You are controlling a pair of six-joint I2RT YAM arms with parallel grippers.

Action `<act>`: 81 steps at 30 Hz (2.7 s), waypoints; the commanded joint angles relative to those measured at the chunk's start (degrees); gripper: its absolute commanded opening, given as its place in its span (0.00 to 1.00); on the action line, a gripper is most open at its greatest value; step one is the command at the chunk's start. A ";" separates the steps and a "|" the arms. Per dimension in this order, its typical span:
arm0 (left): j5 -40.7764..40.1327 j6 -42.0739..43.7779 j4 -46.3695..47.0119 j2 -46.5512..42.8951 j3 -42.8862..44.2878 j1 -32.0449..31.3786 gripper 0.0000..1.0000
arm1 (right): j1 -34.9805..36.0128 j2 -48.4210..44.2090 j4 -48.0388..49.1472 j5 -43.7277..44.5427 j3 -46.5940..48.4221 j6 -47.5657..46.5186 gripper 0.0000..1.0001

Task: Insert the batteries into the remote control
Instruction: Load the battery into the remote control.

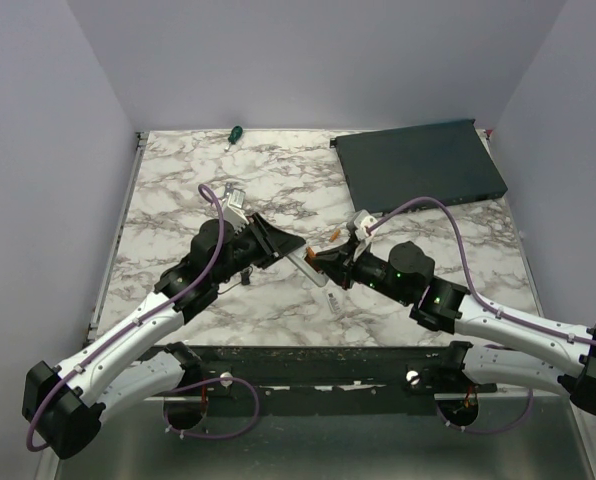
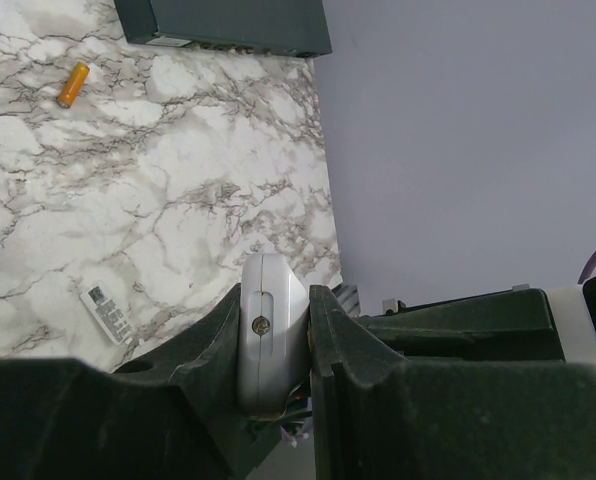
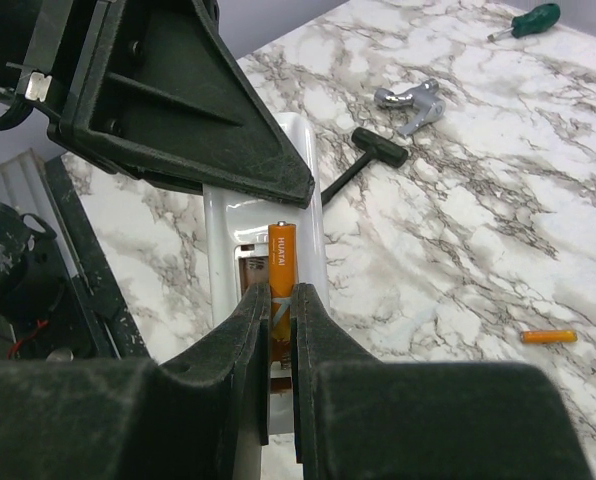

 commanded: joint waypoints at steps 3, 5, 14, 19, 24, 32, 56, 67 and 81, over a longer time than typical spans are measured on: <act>4.41 -1.59 3.63 0.04 -0.11 0.20 0.00 | 0.33 -0.43 1.67 -0.94 -1.21 -4.42 0.07; 4.70 -1.70 3.89 0.21 -0.24 0.20 0.00 | 0.33 -0.51 2.03 -1.13 -1.42 -4.84 0.07; 6.62 -2.96 4.90 0.36 -0.68 0.64 0.00 | 0.35 -0.52 2.31 -1.58 -1.98 -5.51 0.09; 8.18 -3.81 5.45 0.17 -0.68 1.38 0.00 | 0.34 -0.59 2.18 -1.41 -1.85 -5.77 0.10; 8.45 -3.90 5.49 -0.02 -0.78 1.87 0.00 | 0.33 -0.69 2.35 -1.49 -2.04 -5.51 0.12; 8.98 -4.17 6.01 0.25 -1.29 2.25 0.00 | 0.37 -0.04 2.53 -1.84 -1.77 -4.91 0.15; 9.05 -4.78 7.00 0.46 -1.89 2.59 0.00 | 0.38 0.95 2.41 -1.66 -1.43 -3.45 0.24; 8.94 -4.86 7.08 0.59 -1.96 2.58 0.00 | 0.34 0.86 2.44 -1.58 -1.37 -3.30 0.28; 9.43 -4.96 7.39 0.92 -1.99 2.62 0.00 | 0.33 -0.66 2.96 -0.78 -2.42 -4.14 0.26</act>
